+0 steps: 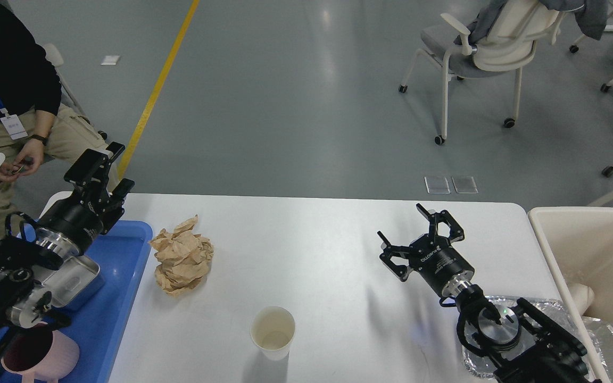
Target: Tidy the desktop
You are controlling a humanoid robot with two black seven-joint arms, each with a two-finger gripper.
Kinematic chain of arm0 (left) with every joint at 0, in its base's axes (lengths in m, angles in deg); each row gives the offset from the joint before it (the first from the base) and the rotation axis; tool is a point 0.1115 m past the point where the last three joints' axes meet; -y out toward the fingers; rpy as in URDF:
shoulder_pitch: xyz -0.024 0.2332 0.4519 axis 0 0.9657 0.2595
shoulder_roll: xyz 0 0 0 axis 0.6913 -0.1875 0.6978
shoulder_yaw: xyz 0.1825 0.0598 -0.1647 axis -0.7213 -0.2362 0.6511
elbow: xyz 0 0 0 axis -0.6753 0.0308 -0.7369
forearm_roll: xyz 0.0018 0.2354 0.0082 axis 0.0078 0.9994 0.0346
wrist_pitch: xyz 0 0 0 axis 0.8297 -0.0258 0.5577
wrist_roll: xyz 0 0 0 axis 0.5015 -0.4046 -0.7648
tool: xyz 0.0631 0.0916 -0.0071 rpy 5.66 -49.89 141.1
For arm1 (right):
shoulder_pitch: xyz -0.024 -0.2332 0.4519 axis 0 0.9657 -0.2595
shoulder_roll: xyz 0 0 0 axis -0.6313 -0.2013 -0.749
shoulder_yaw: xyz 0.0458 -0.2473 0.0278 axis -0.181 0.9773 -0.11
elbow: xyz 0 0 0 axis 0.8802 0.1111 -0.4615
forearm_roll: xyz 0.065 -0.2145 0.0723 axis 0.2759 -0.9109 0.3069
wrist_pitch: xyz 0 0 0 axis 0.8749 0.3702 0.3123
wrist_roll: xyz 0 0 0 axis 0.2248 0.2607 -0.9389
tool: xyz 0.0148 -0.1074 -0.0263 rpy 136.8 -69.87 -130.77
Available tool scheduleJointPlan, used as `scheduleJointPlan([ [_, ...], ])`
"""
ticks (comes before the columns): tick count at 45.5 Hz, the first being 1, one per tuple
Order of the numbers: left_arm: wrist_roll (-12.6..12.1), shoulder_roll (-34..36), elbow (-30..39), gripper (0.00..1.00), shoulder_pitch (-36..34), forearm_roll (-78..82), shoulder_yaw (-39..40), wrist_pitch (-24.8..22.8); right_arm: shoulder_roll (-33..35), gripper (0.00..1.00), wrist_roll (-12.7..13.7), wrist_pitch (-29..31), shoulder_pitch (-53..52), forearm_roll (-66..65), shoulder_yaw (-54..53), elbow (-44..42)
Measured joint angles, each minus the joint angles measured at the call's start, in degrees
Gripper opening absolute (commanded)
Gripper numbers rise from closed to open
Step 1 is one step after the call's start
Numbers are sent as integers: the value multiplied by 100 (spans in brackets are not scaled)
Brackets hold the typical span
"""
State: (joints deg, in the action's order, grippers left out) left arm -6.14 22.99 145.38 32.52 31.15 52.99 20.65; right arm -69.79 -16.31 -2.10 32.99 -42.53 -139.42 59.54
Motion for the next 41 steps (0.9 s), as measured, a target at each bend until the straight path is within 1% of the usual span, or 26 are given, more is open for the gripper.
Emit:
scheduleJointPlan([
  [4, 23, -344, 25, 97, 168, 0, 180, 37, 5, 100, 0, -58, -4, 0, 0, -2],
  [7, 40, -550, 107, 97, 250, 0, 292, 149, 6, 100, 0, -88, -6, 0, 0, -2],
  [13, 107, -770, 327, 97, 391, -12, 401, 655, 10, 100, 0, -113, -6, 0, 5, -2],
  [17, 165, -855, 342, 97, 408, -139, 420, 855, 18, 100, 0, -124, -6, 0, -7, -2],
  [23, 169, -825, 342, 97, 416, -619, 426, 712, 62, 100, 0, -141, -6, 0, -56, 23],
  [29, 112, -689, 313, 97, 406, -1031, 487, 602, 195, 100, 0, -144, -6, 10, -122, 57],
  [41, 100, -699, 307, 97, 384, -1250, 510, 652, 535, 100, -13, -94, 68, 26, -387, 213],
])
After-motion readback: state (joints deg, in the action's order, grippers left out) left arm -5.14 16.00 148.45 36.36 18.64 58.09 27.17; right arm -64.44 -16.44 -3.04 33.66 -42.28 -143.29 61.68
